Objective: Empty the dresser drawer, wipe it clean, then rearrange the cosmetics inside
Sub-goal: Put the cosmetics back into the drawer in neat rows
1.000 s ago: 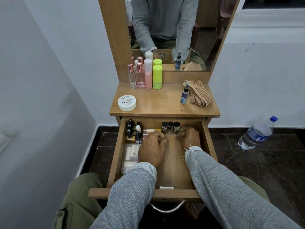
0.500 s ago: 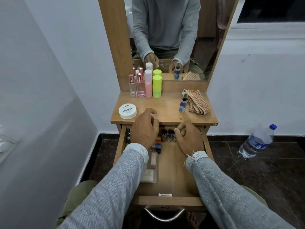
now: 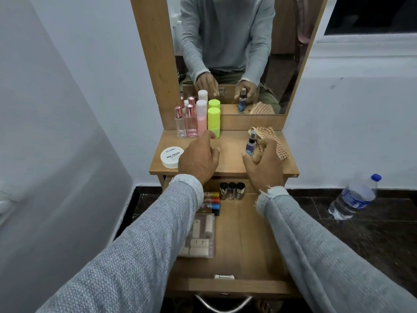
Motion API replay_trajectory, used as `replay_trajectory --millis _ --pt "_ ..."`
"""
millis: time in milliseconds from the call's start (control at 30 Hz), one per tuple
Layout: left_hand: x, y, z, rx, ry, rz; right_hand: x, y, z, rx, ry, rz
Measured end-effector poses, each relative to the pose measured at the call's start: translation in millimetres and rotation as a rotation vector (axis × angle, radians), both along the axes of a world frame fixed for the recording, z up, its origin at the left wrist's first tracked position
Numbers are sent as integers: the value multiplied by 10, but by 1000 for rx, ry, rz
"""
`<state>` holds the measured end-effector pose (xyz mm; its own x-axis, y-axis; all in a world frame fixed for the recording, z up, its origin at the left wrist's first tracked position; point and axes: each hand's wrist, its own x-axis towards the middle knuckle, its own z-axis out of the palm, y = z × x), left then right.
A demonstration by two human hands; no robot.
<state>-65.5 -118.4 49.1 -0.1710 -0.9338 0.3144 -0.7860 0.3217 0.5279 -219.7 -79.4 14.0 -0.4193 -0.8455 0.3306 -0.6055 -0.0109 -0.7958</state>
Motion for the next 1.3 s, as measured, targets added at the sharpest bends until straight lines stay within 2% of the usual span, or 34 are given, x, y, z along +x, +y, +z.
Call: replay_trajectory --millis 167,400,500,600,667,733,900,1300 --pt "-33 53 -117 51 -53 -14 -60 -235 127 233 83 6" --pt "12 162 -283 27 -30 -40 -71 98 53 17 23 4" --pt "71 323 -436 -17 -5 -76 -46 430 -48 14 31 32" --pt "133 580 -676 -113 25 -103 6 687 -292 123 124 21" --pt "154 735 -825 -155 31 -117 29 753 -427 269 205 18" --pt "174 799 -901 -151 34 -127 46 729 -490 422 268 20" --pt "229 763 -920 -142 37 -111 82 553 -547 603 324 17" --pt "248 768 -985 -40 32 -65 73 464 -683 643 187 -44"
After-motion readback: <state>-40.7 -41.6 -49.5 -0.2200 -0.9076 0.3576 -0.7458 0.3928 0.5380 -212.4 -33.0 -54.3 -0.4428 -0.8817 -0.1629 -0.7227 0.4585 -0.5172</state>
